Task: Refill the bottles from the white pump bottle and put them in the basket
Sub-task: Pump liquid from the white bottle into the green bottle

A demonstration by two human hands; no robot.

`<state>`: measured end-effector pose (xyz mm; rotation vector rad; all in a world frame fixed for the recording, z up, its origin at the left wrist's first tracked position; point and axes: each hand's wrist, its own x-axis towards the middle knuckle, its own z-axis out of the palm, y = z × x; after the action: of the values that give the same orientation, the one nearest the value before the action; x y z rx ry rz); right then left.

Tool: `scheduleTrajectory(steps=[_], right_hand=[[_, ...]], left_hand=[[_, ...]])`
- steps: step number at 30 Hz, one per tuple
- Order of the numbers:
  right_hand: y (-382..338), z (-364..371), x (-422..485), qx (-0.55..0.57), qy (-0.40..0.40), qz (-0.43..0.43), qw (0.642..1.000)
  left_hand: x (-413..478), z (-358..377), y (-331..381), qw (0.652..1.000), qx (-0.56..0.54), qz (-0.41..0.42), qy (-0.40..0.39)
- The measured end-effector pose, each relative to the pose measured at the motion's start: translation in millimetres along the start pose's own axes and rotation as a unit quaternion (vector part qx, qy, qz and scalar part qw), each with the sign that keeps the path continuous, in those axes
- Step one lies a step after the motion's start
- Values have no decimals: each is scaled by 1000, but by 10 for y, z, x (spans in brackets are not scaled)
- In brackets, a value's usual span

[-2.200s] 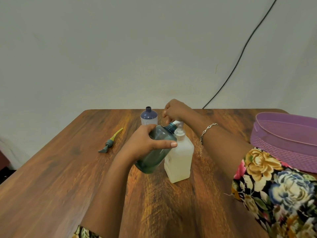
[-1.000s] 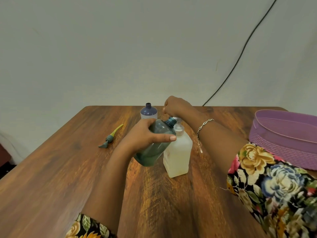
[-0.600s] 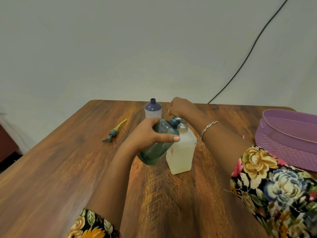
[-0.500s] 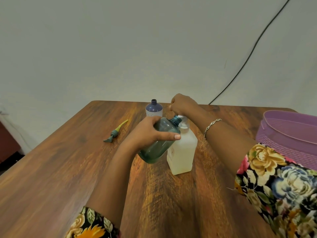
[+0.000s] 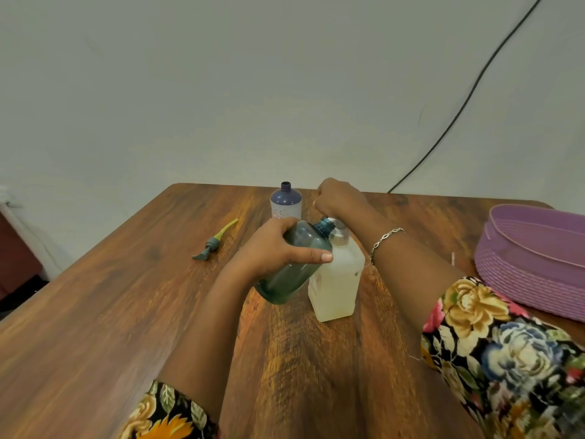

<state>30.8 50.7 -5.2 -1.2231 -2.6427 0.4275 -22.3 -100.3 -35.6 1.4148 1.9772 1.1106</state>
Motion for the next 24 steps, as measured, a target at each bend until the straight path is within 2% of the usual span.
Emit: scheduleTrajectory(steps=[6,11,15,24], right_hand=[[-62,-129,17,107,-19,8,994],[-71,-111,-66,22,13,10,1000],[-60,-66,-114,-22,9,11,1000],[-98,-144,-23,47,-14,1,999]], left_hand=[[-22,-82,115,1000,11,10,0],[-51,-56,95,1000,-6,9,8],[-14,-18,38,1000,-12,1,1],[-36,-51,127,1000,-4,4,2]])
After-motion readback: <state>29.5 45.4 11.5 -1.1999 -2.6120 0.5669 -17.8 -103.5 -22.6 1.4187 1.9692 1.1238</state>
